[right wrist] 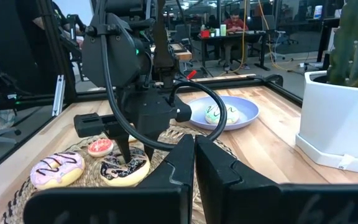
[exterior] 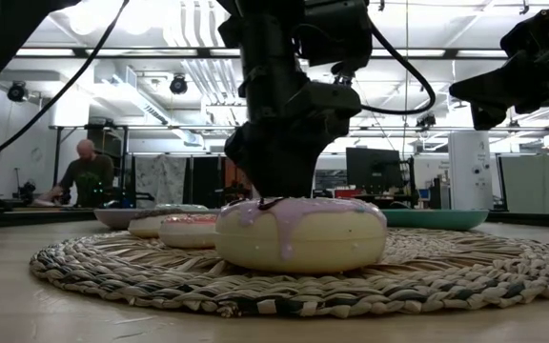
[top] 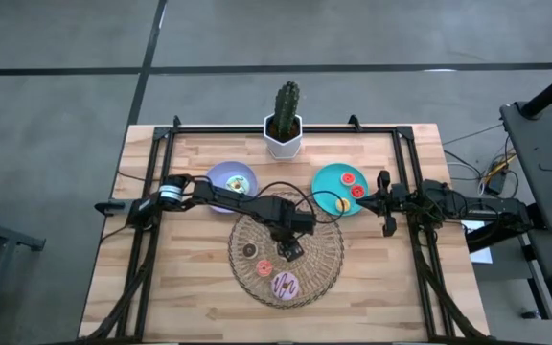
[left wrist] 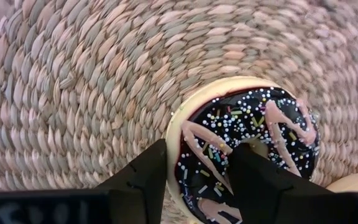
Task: Pick & Place donuts
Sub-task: Put the large black donut on the purple plate
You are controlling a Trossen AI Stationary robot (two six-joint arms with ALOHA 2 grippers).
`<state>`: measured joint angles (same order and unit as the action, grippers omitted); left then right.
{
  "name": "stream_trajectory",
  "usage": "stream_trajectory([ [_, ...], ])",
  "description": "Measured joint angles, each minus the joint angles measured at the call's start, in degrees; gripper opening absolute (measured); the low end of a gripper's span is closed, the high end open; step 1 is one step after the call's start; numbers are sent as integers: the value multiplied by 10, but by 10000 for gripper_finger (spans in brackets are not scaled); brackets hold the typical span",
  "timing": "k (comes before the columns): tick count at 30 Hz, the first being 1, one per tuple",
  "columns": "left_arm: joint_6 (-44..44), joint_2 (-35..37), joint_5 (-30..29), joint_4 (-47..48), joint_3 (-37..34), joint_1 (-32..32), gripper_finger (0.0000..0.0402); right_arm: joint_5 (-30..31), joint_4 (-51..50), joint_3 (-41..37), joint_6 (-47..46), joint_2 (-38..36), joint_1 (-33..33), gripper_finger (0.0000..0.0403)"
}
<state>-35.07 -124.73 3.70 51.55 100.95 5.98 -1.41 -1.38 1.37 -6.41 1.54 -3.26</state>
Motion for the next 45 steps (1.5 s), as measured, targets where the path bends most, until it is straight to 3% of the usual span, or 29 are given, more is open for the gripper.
stream_trajectory([
  [27, 26, 2, 31, 31, 26, -18, 135, 0, 0, 0, 0, 0, 0, 8],
  [45, 35, 71, 13, 35, -20, -55, 135, 0, 0, 0, 0, 1, 0, 8],
])
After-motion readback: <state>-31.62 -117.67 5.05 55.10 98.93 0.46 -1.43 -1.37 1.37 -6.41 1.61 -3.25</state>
